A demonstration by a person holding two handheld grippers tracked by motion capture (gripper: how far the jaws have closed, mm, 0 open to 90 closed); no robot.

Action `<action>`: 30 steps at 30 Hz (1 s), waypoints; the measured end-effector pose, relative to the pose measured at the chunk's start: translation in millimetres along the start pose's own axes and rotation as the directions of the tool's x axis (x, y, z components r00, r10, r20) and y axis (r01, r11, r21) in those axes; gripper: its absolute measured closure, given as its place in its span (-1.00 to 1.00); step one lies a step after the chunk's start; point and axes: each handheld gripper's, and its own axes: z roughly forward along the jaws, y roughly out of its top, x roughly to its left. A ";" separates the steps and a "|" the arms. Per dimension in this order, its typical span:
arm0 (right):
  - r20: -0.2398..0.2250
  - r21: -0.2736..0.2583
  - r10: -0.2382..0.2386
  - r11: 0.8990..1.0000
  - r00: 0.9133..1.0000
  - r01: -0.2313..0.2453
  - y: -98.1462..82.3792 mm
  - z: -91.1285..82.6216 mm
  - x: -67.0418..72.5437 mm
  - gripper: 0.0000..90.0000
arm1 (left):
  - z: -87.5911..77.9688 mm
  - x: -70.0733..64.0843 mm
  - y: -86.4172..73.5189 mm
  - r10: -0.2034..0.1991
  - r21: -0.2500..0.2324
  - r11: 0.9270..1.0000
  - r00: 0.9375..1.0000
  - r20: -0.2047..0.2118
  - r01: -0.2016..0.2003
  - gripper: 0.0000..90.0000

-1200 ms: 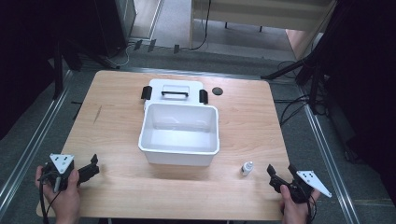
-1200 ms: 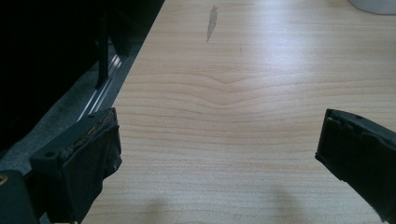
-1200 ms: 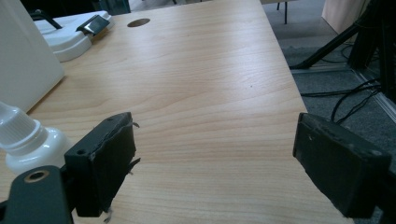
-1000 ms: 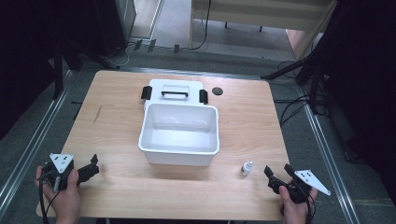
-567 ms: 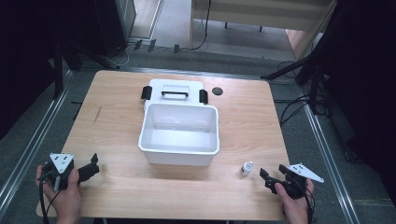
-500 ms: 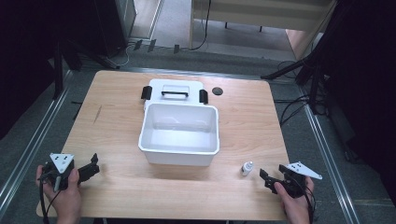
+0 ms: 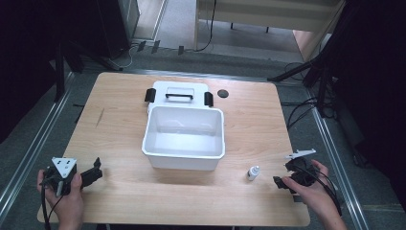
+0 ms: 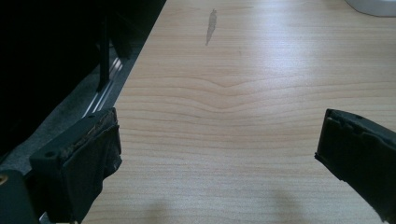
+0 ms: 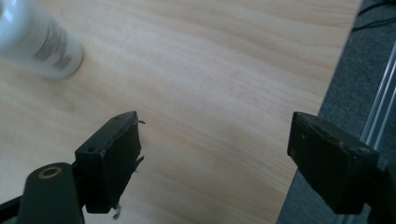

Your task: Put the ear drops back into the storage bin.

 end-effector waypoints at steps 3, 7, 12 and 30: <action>-0.003 0.127 -0.083 0.988 0.997 0.083 9.8 -1.4 6.7 -0.64 | 0.0 0.4 0.1 -0.001 0.003 1.000 1.000 0.004 0.001 -1.00; -0.017 0.229 -0.148 0.962 0.989 0.148 24.1 -6.2 13.3 -0.64 | -0.1 0.6 0.0 -0.004 0.001 1.000 1.000 0.005 0.004 -1.00; -0.047 0.276 -0.230 0.932 0.972 0.234 38.7 -14.3 19.2 -0.59 | -0.1 1.1 0.0 -0.010 0.002 1.000 1.000 0.009 0.009 -1.00; -0.140 0.245 -0.237 0.932 0.961 0.266 70.2 -36.5 48.4 -0.61 | 0.0 1.0 0.1 -0.009 0.003 1.000 1.000 0.008 0.009 -1.00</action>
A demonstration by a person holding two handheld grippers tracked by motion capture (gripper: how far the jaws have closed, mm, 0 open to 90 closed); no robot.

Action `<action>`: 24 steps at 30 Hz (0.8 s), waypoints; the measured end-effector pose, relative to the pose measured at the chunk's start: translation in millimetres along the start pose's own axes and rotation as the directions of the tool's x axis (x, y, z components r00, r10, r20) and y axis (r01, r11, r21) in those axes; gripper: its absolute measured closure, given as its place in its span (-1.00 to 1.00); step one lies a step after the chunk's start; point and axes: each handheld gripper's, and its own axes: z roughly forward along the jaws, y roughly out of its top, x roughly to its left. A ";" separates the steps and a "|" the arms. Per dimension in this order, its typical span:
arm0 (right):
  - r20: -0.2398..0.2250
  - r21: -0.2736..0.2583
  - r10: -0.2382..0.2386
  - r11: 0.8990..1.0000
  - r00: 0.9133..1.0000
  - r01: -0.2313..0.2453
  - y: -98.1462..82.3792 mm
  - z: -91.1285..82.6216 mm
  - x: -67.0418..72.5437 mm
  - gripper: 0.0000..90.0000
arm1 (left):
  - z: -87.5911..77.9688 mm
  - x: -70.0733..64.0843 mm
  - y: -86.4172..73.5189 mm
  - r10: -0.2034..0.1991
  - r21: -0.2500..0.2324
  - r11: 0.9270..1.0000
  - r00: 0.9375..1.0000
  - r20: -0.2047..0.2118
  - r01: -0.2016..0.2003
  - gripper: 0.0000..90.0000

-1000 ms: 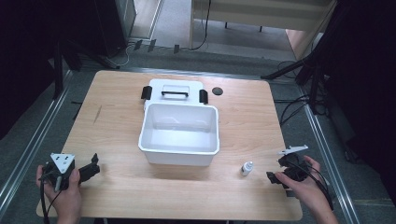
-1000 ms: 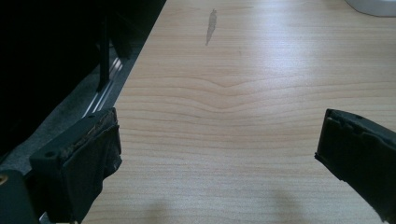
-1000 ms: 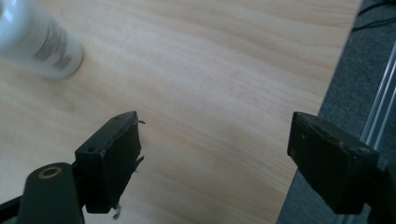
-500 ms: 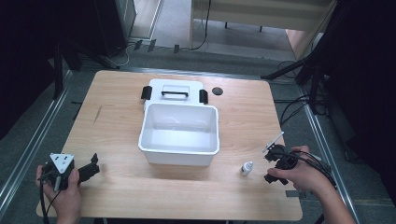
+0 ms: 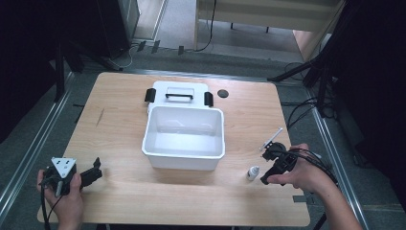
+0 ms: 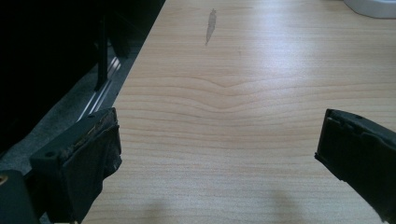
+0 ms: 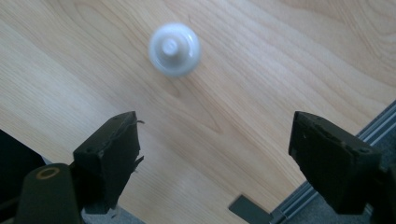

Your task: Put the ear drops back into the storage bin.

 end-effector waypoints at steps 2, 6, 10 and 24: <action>-0.005 -0.005 -0.006 1.000 1.000 0.006 3.6 -1.7 3.8 -0.58 | 0.0 0.1 0.0 0.000 0.000 1.000 1.000 0.000 0.000 -1.00; -0.033 -0.018 -0.019 1.000 0.999 0.019 8.7 -2.2 9.3 -0.40 | 0.1 0.3 0.1 0.000 0.001 1.000 1.000 0.001 0.000 -1.00; -0.068 -0.028 -0.009 1.000 0.998 0.007 14.5 -1.7 10.2 -0.31 | 0.3 0.3 0.1 0.001 0.003 1.000 1.000 0.001 -0.001 -1.00; -0.044 -0.016 0.026 1.000 0.999 -0.027 31.7 9.5 13.1 0.21 | 0.6 0.8 0.3 0.001 0.007 1.000 1.000 0.006 -0.001 -1.00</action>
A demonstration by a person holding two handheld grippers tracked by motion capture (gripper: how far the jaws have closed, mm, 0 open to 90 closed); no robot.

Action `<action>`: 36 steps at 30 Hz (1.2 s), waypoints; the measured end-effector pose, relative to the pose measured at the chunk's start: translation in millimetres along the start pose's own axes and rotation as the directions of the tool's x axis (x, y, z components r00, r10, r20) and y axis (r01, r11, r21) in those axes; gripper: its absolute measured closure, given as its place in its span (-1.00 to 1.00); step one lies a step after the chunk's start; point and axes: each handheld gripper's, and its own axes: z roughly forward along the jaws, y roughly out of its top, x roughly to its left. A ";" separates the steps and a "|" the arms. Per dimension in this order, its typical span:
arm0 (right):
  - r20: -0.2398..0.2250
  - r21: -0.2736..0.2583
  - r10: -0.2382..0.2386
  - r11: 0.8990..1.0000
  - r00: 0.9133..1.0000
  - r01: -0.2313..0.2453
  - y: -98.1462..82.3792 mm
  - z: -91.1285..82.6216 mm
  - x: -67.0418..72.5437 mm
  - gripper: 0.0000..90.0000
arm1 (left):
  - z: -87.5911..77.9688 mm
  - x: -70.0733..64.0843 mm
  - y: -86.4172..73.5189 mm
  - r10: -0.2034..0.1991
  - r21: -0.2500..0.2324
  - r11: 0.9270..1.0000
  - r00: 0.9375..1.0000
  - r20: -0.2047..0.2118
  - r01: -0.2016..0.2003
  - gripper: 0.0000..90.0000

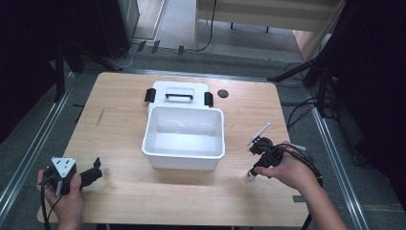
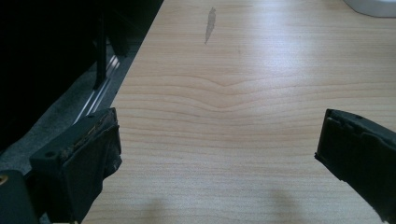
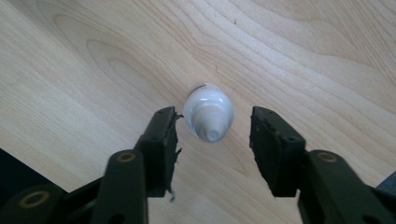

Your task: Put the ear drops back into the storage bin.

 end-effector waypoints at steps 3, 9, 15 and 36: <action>-0.003 -0.006 0.002 1.000 1.000 -0.002 2.7 1.8 2.0 0.28 | 0.0 -0.1 0.0 0.002 0.000 1.000 1.000 0.000 -0.002 -1.00; 0.029 -0.001 0.000 1.000 1.000 0.000 5.4 6.3 4.1 0.36 | 0.0 0.0 0.0 0.001 0.000 1.000 1.000 0.001 -0.001 -1.00; 0.008 0.022 0.053 0.998 0.999 -0.053 5.0 7.5 3.6 0.43 | 0.1 -0.1 0.1 0.004 0.001 1.000 1.000 0.001 -0.004 -1.00; 0.006 0.027 0.081 0.996 0.997 -0.081 5.1 8.6 1.3 0.60 | 0.2 -0.3 0.1 0.007 0.001 1.000 1.000 0.002 -0.007 -1.00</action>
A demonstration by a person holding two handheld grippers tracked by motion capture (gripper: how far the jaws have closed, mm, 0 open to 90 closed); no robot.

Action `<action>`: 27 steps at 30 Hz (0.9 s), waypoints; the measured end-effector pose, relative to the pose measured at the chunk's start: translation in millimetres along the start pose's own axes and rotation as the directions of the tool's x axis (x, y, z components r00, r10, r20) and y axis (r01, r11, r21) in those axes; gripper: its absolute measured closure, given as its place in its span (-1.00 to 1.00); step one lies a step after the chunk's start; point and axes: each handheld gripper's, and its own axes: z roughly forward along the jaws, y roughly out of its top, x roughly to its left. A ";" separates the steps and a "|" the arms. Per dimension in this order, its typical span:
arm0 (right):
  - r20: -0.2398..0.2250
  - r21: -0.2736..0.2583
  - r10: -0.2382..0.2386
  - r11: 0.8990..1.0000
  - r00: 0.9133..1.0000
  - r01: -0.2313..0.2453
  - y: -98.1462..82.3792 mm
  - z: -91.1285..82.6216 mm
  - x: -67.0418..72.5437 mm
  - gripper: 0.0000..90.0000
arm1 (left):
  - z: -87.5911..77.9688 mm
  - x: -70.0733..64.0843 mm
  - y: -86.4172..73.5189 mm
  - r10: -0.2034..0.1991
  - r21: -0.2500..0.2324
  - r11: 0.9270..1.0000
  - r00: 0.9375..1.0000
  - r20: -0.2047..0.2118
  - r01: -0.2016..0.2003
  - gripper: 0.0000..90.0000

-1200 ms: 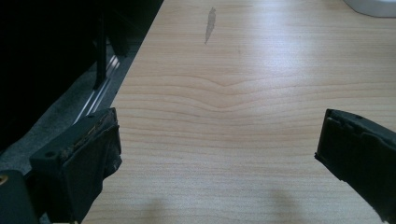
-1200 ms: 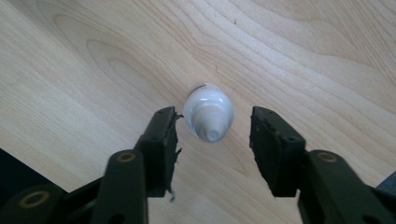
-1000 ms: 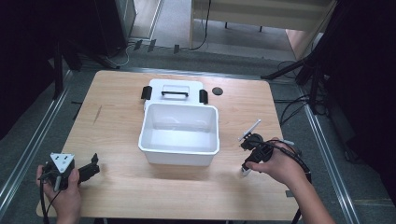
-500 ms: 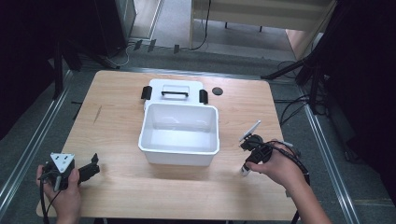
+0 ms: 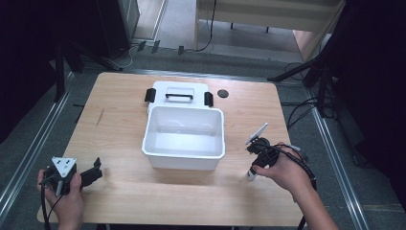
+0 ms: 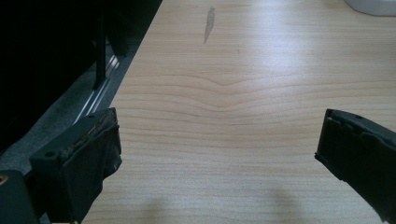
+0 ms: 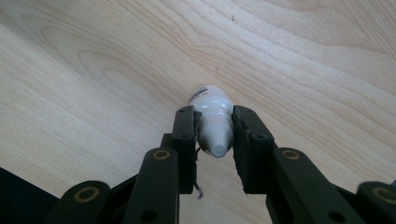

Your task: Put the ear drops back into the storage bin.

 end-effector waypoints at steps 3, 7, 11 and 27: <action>0.002 0.006 -0.005 1.000 1.000 0.005 0.6 -0.5 0.2 0.60 | 0.1 -0.1 0.0 -0.001 -0.001 1.000 1.000 0.000 0.001 -1.00; -0.001 0.001 -0.008 1.000 1.000 0.008 2.3 -5.9 -0.4 0.61 | 0.2 -0.3 0.0 -0.002 0.000 1.000 1.000 0.001 0.002 -1.00; -0.006 -0.002 -0.002 1.000 1.000 0.002 3.2 -12.1 -0.8 0.61 | 0.2 -0.5 0.0 -0.002 0.000 1.000 1.000 -0.003 0.002 -1.00; 0.002 -0.067 -0.022 0.998 1.000 0.022 15.6 -69.7 2.4 0.61 | 0.3 -0.3 0.0 -0.004 -0.002 1.000 1.000 -0.003 0.004 -1.00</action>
